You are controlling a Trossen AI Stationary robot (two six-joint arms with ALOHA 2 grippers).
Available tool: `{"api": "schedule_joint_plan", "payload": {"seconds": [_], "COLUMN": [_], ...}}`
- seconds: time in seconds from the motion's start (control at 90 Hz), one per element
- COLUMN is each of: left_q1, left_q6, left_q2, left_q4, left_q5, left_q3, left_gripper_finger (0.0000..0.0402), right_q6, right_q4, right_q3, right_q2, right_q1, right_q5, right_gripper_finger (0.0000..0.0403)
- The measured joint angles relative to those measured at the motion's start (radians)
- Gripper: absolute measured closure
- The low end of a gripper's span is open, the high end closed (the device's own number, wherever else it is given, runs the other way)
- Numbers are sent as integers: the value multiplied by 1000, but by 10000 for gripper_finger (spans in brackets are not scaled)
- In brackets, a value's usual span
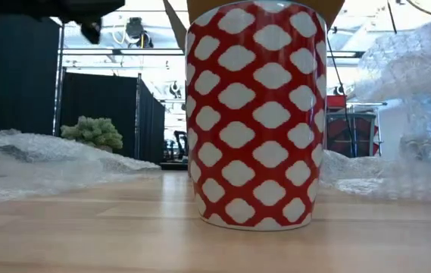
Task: Wrap mug
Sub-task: Wrap the yellow mug with the bubble wrap
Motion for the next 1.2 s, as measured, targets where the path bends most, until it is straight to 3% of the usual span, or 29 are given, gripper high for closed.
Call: {"api": "schedule_joint_plan", "payload": {"seconds": [0.344, 0.556, 0.889, 1.2], "left_q1": [-144, -186, -188, -177], "left_q6": [-1, 66, 98, 156], "left_q2": [414, 639, 914, 1069], "left_q4": [-59, -60, -3, 29], "left_q5": [-93, -104, -129, -129], "left_q3": [228, 364, 540, 664], "left_gripper_finger": [402, 402, 402, 402], "right_q6": [24, 14, -60, -63], "right_q4": [254, 278, 288, 289], "right_q3": [-184, -205, -207, -207], "right_q2": [0, -2, 1, 1], "right_q1": [0, -6, -28, -31], "right_q5": [4, 5, -5, -12], "right_gripper_finger": [149, 149, 149, 149]}}
